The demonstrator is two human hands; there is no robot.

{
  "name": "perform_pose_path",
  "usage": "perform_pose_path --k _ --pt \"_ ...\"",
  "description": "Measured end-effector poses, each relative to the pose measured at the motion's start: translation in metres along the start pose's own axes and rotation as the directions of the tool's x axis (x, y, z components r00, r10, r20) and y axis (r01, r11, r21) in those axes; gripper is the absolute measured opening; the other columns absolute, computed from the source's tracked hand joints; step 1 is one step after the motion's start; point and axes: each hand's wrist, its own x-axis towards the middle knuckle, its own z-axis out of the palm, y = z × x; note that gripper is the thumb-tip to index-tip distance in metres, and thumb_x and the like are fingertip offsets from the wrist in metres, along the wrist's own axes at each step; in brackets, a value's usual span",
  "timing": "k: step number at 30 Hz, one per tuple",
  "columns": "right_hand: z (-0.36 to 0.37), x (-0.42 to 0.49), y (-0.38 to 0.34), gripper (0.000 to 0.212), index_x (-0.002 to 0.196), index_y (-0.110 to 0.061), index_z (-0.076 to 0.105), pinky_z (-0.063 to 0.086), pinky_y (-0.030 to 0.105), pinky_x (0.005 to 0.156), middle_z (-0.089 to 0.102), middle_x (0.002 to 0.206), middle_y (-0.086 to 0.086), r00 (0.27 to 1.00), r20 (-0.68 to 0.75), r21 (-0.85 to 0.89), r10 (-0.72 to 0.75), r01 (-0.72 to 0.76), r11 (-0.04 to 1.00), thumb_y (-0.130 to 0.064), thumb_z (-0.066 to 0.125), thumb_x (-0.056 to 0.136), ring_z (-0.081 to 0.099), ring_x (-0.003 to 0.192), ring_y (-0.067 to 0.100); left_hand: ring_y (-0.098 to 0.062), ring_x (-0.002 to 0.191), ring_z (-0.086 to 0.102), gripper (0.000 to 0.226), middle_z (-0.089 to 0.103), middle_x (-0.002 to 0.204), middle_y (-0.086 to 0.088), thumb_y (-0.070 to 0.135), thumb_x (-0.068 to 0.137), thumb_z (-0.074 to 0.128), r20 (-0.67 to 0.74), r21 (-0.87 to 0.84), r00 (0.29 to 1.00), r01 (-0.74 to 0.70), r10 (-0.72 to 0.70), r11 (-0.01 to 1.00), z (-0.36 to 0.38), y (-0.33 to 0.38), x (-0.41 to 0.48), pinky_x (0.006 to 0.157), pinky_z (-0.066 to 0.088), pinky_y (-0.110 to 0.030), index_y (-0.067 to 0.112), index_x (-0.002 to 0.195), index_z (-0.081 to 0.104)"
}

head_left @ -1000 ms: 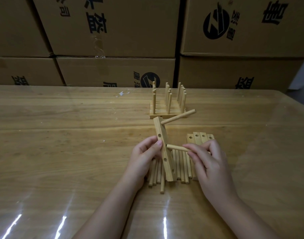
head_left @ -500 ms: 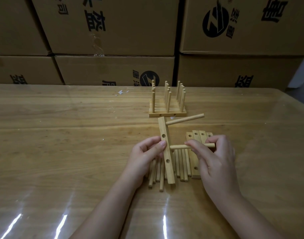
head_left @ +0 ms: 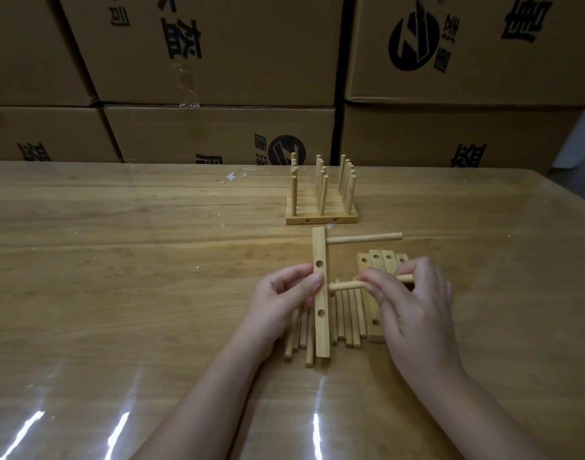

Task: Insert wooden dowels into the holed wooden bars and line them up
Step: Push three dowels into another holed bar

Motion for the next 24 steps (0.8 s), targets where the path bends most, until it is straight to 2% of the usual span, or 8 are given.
perform_pose_path --k 5,10,13,17,22,24 --pt "-0.0023 0.0017 -0.0009 0.032 0.092 -0.012 0.073 0.032 0.035 0.066 0.049 0.077 0.010 1.000 0.007 -0.006 0.019 -0.019 1.000 -0.026 0.045 0.088 0.047 0.073 0.025 -0.026 0.096 0.066 0.063 0.071 0.104 -0.010 0.038 0.070 0.066 0.019 0.024 1.000 -0.006 0.005 1.000 0.0004 0.0005 -0.0002 0.091 0.053 -0.037 0.004 0.123 0.060" --pt "-0.0015 0.0015 -0.0021 0.034 0.090 -0.012 0.073 0.038 0.040 0.068 0.050 0.073 0.006 0.997 0.036 0.058 0.065 -0.067 0.996 -0.030 0.044 0.087 0.050 0.070 0.023 -0.030 0.095 0.066 0.059 0.072 0.102 -0.013 0.037 0.073 0.065 0.012 0.008 1.000 -0.011 0.011 1.000 -0.0004 -0.0014 0.0004 0.090 0.053 -0.039 0.005 0.122 0.061" --pt "-0.0022 0.0015 -0.0028 0.036 0.090 -0.013 0.073 0.039 0.042 0.069 0.050 0.071 0.003 0.995 0.053 0.082 0.084 -0.089 0.993 -0.033 0.044 0.087 0.050 0.069 0.019 -0.025 0.090 0.066 0.060 0.073 0.099 -0.012 0.038 0.073 0.065 0.015 0.012 1.000 -0.019 0.019 1.000 -0.0011 -0.0022 0.0009 0.089 0.053 -0.038 0.004 0.122 0.061" --pt "-0.0032 0.0016 -0.0031 0.037 0.091 -0.015 0.073 0.039 0.039 0.068 0.051 0.069 -0.001 0.992 0.085 0.101 0.094 -0.103 0.990 -0.036 0.042 0.087 0.049 0.067 0.015 -0.014 0.084 0.069 0.053 0.075 0.093 -0.006 0.035 0.078 0.063 0.034 0.014 0.999 -0.029 0.029 0.999 -0.0009 -0.0017 0.0003 0.080 0.053 -0.027 0.005 0.121 0.061" --pt "-0.0029 0.0009 -0.0012 0.037 0.092 -0.019 0.072 0.038 0.037 0.069 0.050 0.068 -0.008 0.985 0.137 0.115 0.105 -0.121 0.986 -0.039 0.041 0.087 0.049 0.066 0.013 -0.009 0.085 0.069 0.054 0.075 0.092 -0.001 0.037 0.077 0.063 0.039 0.025 0.999 -0.034 0.033 0.999 -0.0006 -0.0015 -0.0009 0.082 0.051 -0.027 0.007 0.122 0.061" --pt "-0.0026 0.0008 -0.0005 0.030 0.091 -0.020 0.072 0.039 0.038 0.070 0.051 0.067 -0.008 0.982 0.151 0.122 0.117 -0.136 0.983 -0.037 0.047 0.087 0.050 0.065 0.014 -0.009 0.087 0.068 0.056 0.075 0.093 0.000 0.037 0.076 0.063 0.036 0.027 0.999 -0.033 0.032 0.999 -0.0004 -0.0019 -0.0010 0.083 0.051 -0.027 0.006 0.123 0.060"
